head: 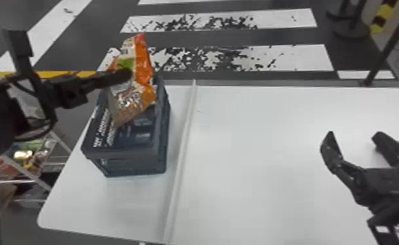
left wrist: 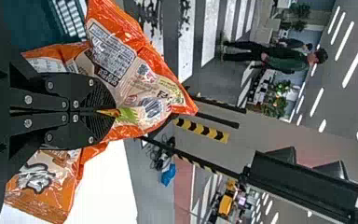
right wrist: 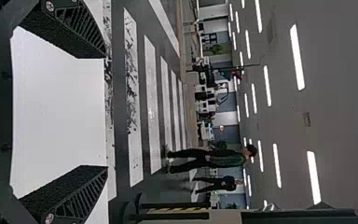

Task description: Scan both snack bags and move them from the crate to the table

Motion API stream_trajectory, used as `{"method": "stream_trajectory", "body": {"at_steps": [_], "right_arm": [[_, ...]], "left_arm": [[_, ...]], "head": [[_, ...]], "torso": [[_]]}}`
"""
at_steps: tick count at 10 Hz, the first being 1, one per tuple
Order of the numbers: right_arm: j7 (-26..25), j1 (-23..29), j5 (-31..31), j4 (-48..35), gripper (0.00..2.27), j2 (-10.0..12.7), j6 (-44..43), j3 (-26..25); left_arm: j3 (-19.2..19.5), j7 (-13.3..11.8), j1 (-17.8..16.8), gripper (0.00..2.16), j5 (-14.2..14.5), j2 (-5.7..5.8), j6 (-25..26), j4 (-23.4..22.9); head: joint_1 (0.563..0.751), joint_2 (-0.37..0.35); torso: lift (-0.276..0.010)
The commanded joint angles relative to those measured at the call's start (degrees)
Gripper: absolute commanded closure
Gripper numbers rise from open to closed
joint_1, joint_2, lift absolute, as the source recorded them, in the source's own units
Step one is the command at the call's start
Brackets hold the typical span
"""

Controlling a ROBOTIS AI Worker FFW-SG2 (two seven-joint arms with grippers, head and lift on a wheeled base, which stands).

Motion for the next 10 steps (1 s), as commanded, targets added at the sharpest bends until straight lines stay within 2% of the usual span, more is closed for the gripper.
{"method": "stream_trajectory", "body": {"at_steps": [1, 3, 4, 5, 6, 9, 10], "right_arm": [[0.0, 0.1, -0.1, 0.0, 0.08, 0.0, 0.0, -0.2], [-0.1, 0.2, -0.2, 0.0, 0.08, 0.0, -0.4, -0.4], [-0.1, 0.4, -0.4, 0.0, 0.08, 0.0, -0.5, -0.6], [-0.2, 0.5, -0.5, 0.1, 0.08, 0.0, -0.7, -0.9], [-0.3, 0.7, -0.5, 0.0, 0.08, 0.0, -0.9, -1.1], [-0.6, 1.3, -0.7, -0.1, 0.08, 0.1, -1.4, -1.7], [-0.6, 1.4, -0.7, -0.1, 0.08, 0.1, -1.4, -1.8]], "left_arm": [[-3.0, 0.8, 1.6, 2.13, 0.4, -3.10, 0.9, -4.6], [-8.2, 4.1, 3.6, 2.13, -0.8, -8.11, 1.0, -5.7], [-12.6, 6.6, 4.7, 2.14, -2.0, -10.13, 0.9, -6.8], [-17.6, 9.9, 5.6, 2.14, -2.6, -11.10, -0.5, -6.6], [-22.1, 11.6, 5.9, 2.14, -4.2, -12.42, -3.2, -5.1], [-35.9, 21.8, 5.9, 2.14, -7.5, -12.42, -10.0, 1.3], [-39.5, 25.4, 5.9, 2.14, -7.5, -12.60, -12.0, 4.4]], "head": [[0.695, 0.106], [0.695, 0.029], [0.695, -0.011], [0.695, -0.052], [0.695, -0.079], [0.695, -0.220], [0.695, -0.238]], "torso": [[-0.088], [-0.088], [-0.088], [-0.088], [-0.088], [-0.088], [-0.088]]}}
